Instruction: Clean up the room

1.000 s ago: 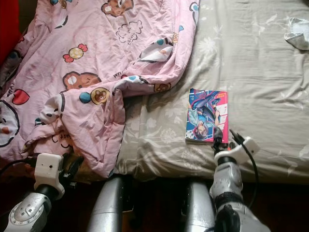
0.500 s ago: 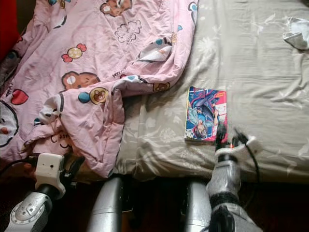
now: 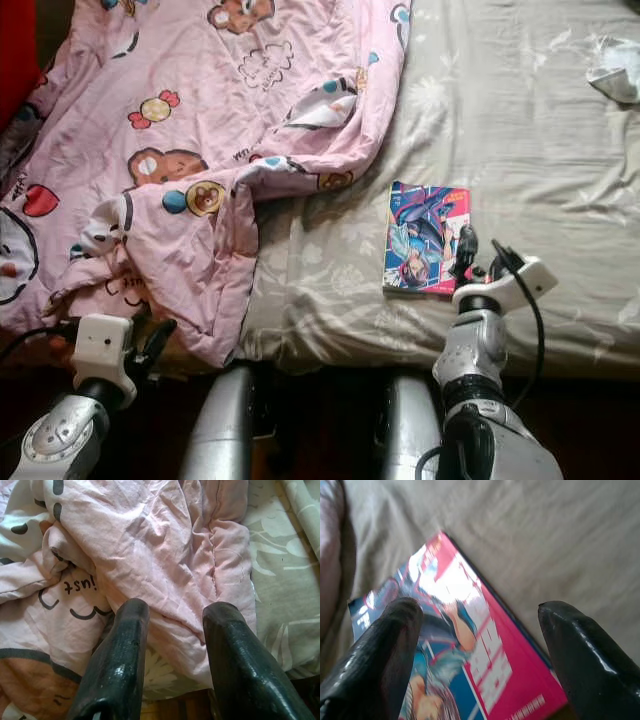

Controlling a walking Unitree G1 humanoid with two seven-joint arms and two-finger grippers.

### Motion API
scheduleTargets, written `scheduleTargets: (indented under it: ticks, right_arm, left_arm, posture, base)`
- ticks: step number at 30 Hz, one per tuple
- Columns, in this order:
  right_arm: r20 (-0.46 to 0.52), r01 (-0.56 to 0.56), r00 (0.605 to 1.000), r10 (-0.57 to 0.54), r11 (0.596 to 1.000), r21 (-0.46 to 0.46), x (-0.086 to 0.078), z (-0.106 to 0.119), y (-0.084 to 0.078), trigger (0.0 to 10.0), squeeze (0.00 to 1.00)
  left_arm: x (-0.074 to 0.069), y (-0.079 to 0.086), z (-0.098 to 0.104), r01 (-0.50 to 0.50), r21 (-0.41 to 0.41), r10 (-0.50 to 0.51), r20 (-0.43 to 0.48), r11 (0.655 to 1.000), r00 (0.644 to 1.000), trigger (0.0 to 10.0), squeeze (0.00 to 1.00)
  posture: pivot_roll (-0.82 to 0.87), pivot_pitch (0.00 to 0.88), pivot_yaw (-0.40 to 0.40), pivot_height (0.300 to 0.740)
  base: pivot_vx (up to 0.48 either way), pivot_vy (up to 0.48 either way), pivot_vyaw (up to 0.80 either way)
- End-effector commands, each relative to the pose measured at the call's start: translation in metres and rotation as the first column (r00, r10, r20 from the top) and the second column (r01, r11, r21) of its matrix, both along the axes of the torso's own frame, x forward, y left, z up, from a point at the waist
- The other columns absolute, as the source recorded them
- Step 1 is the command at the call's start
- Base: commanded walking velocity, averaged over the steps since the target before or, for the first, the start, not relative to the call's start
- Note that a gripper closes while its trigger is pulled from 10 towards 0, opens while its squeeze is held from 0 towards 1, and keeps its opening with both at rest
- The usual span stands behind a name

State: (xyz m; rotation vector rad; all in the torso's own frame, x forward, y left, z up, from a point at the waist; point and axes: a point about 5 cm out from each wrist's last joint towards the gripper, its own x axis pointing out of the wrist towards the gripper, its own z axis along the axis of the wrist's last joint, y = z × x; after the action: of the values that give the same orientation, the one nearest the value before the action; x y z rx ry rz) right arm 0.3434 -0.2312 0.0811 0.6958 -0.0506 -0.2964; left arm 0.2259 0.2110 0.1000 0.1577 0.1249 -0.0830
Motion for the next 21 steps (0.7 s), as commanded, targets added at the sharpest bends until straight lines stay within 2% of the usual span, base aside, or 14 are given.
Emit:
scheduleTargets:
  ticks: [1, 9, 21]
  right_arm:
    - [-0.082, -0.019, 0.996, 0.02, 1.0, 0.015, -0.008, -0.018, 0.003, 10.0, 0.0]
    - [-0.144, -0.02, 0.989, 0.023, 1.0, 0.023, -0.013, -0.027, 0.004, 10.0, 0.0]
    - [-0.178, 0.028, 0.984, -0.019, 0.998, 0.047, -0.021, -0.036, -0.004, 10.0, 0.0]
  left_arm:
    - [-0.009, 0.006, -0.01, -0.025, 0.008, 0.026, -0.048, 1.0, 0.999, 10.0, 0.0]
    - [-0.013, 0.009, -0.009, -0.029, 0.014, 0.03, -0.052, 0.999, 0.998, 10.0, 0.0]
    - [-0.018, 0.01, -0.009, -0.026, 0.025, 0.027, -0.065, 0.999, 0.998, 10.0, 0.0]
  posture:
    - [0.19, 0.464, 0.122, 0.619]
    - [0.2, 0.477, 0.13, 0.619]
    - [0.21, 0.491, 0.141, 0.619]
  base:
    - [0.0, 0.0, 0.0]
    - [0.0, 0.0, 0.0]
    - [0.0, 0.0, 0.0]
